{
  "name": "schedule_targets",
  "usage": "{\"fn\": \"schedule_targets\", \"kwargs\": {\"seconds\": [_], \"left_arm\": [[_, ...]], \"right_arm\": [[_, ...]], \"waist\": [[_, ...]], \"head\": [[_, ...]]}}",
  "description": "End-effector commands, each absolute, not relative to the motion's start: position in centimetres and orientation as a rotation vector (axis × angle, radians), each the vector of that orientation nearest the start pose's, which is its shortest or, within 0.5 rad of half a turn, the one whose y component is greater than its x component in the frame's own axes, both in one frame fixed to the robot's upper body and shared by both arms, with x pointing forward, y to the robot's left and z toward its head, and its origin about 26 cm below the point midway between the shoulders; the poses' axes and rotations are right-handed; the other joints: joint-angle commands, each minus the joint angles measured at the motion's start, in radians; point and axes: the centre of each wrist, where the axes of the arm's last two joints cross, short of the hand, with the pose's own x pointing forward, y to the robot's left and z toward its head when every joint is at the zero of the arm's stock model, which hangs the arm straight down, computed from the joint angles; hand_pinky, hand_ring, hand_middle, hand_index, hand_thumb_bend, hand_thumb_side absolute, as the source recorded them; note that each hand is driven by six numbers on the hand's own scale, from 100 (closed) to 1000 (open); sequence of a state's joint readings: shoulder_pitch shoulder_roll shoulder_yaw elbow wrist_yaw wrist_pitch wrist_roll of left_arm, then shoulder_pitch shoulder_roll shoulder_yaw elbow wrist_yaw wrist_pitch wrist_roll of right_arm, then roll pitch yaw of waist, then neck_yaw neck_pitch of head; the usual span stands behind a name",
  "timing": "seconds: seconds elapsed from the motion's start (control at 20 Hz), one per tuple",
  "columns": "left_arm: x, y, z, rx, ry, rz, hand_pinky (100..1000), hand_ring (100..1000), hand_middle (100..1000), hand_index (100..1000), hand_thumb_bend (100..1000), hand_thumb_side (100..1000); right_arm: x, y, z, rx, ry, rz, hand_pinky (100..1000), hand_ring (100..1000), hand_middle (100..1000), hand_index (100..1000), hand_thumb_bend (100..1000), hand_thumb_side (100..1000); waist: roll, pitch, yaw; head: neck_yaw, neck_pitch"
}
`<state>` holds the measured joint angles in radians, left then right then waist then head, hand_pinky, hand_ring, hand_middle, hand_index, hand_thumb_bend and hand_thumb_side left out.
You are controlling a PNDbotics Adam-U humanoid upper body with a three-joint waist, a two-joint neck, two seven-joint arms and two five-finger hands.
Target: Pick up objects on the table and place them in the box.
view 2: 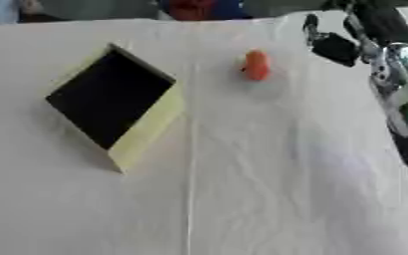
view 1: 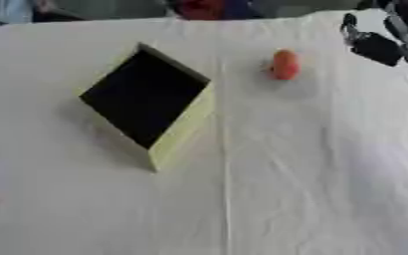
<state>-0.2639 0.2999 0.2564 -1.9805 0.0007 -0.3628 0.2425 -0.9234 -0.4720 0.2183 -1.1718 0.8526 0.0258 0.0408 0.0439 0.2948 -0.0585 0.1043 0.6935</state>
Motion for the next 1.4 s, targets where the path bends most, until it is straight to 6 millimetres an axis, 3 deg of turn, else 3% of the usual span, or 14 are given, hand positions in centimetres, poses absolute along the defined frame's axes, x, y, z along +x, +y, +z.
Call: {"fn": "schedule_targets", "kwargs": {"seconds": [0.05, 0.55, 1.0, 1.25, 1.3, 1.4], "left_arm": [[28.9, 32.6, 21.0, -0.631, 3.509, -0.097, 615, 700, 721, 771, 100, 599], [28.8, 32.6, 20.9, -0.634, 3.515, -0.088, 616, 700, 723, 771, 100, 600], [28.8, 32.6, 20.8, -0.628, 3.521, -0.081, 616, 700, 723, 771, 100, 600], [28.8, 32.6, 20.8, -0.637, 3.521, -0.076, 617, 700, 723, 771, 100, 599], [28.8, 32.6, 20.8, -0.639, 3.52, -0.076, 617, 700, 723, 771, 100, 595], [28.8, 32.6, 20.8, -0.642, 3.522, -0.071, 616, 701, 724, 770, 100, 580]], "right_arm": [[45.4, -25.1, 25.5, -1.227, -1.784, 1.161, 862, 873, 781, 806, 100, 887], [45.2, -24.4, 26.5, -1.19, -1.778, 1.249, 867, 882, 790, 813, 100, 907], [45.1, -22.4, 26.9, -1.06, -1.772, 1.349, 861, 889, 797, 817, 100, 941], [45.3, -21.7, 26.6, -1.076, -1.721, 1.342, 861, 897, 815, 851, 100, 948], [45.3, -21.5, 26.6, -1.076, -1.71, 1.344, 861, 898, 820, 862, 100, 932], [45.4, -21.0, 26.4, -1.061, -1.686, 1.378, 866, 905, 826, 892, 100, 760]], "waist": [[-0.002, -0.02, 0.0], [-0.005, -0.022, -0.003], [-0.008, -0.022, -0.001], [-0.008, -0.021, 0.002], [-0.007, -0.022, 0.003], [-0.007, -0.022, 0.004]], "head": [[0.005, -0.005], [0.009, -0.006], [0.008, -0.008], [0.006, -0.008], [0.006, -0.008], [0.005, -0.007]]}}
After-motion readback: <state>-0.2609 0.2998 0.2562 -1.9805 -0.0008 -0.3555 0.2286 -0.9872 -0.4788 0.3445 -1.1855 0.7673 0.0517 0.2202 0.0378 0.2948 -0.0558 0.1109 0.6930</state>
